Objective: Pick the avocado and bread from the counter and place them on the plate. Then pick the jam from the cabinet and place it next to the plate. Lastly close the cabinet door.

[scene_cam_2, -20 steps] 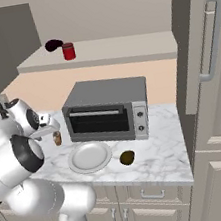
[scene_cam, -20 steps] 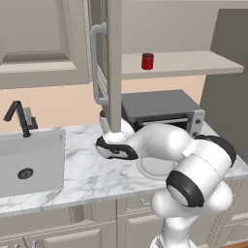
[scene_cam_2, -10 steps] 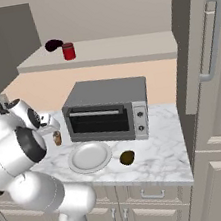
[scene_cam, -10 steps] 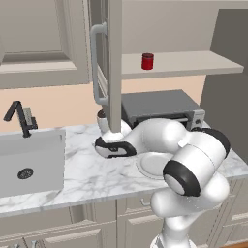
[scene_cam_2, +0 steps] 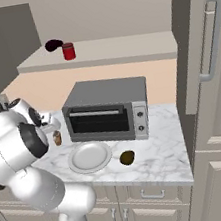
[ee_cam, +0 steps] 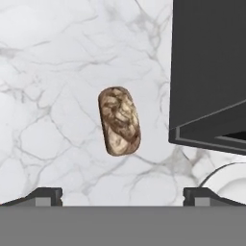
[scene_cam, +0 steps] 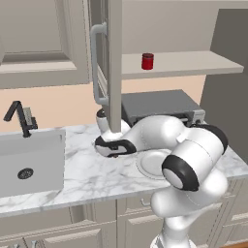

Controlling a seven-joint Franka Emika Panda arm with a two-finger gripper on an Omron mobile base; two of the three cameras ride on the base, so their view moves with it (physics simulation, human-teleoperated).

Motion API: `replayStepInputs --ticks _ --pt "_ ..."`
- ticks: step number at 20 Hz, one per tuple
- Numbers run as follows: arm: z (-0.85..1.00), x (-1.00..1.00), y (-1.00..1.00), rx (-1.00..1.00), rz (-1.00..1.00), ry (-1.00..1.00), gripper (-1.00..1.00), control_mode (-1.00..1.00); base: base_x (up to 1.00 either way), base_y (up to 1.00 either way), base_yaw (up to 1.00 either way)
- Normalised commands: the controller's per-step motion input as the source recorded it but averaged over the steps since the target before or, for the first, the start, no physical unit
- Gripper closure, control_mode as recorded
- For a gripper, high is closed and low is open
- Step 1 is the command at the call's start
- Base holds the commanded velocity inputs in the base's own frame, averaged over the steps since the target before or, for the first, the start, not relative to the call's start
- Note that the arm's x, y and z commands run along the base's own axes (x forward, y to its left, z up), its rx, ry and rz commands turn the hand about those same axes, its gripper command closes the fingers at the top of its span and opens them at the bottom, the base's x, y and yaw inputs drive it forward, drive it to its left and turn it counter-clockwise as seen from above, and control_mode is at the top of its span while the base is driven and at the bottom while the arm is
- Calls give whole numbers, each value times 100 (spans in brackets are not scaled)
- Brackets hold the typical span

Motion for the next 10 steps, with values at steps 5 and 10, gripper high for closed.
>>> replayStepInputs --ticks 5,10 --pt "-5 23 0 0 0 0 -100 -100 0 0 0" --pt "-9 21 0 0 0 0 -100 -100 0 0 0"
